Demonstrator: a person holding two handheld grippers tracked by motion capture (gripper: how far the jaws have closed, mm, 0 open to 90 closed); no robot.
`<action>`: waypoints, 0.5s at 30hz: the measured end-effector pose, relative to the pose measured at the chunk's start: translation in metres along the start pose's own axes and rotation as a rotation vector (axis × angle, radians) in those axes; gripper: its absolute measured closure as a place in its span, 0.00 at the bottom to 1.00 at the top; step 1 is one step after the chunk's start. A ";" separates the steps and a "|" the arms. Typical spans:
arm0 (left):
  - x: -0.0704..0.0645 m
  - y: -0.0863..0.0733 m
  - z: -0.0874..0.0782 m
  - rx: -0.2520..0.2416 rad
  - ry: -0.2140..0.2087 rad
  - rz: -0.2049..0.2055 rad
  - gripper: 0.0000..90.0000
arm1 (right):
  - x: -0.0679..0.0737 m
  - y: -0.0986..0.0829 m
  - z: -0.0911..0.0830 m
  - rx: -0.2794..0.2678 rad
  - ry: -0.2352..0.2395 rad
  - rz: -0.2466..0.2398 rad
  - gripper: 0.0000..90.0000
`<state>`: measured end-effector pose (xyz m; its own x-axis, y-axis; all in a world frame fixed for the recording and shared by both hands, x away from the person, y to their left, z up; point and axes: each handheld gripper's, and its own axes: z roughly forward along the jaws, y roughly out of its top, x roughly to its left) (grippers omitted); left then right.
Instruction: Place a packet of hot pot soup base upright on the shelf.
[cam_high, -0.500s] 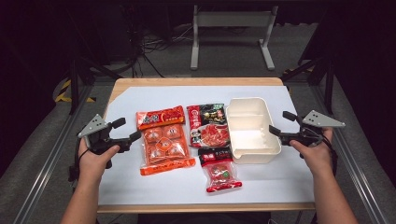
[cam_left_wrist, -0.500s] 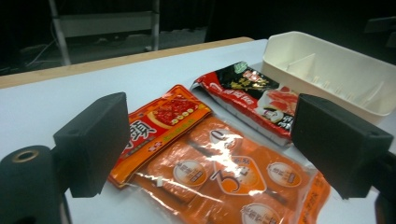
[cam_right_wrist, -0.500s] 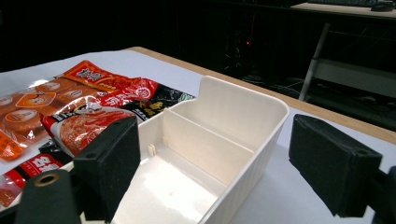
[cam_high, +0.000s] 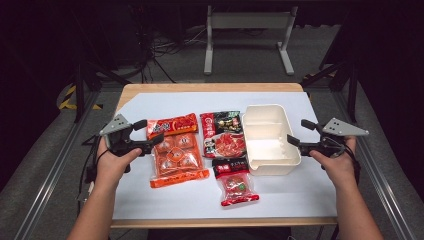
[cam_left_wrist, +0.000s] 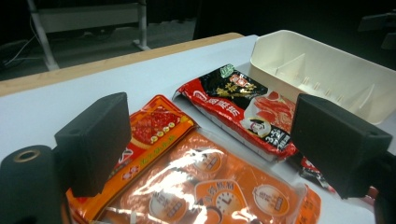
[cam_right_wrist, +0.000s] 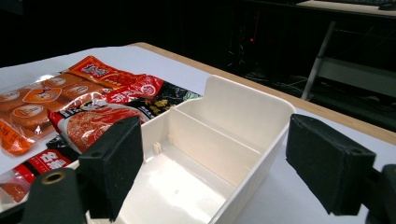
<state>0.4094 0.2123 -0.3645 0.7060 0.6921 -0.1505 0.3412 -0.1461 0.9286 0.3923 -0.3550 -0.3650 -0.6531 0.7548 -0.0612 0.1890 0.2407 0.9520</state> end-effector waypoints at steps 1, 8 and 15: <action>0.000 0.003 0.003 0.003 0.001 0.006 0.15 | 0.000 0.000 0.000 0.000 0.001 0.003 0.22; -0.003 0.018 0.023 0.027 0.001 0.002 0.16 | -0.002 0.000 0.000 0.011 0.029 0.009 0.25; -0.002 0.026 0.047 0.031 -0.024 0.005 0.17 | -0.003 0.002 -0.002 0.016 0.035 -0.004 0.29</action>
<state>0.4453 0.1739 -0.3562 0.7225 0.6740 -0.1540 0.3564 -0.1722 0.9183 0.3933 -0.3581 -0.3623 -0.6789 0.7323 -0.0541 0.1981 0.2536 0.9468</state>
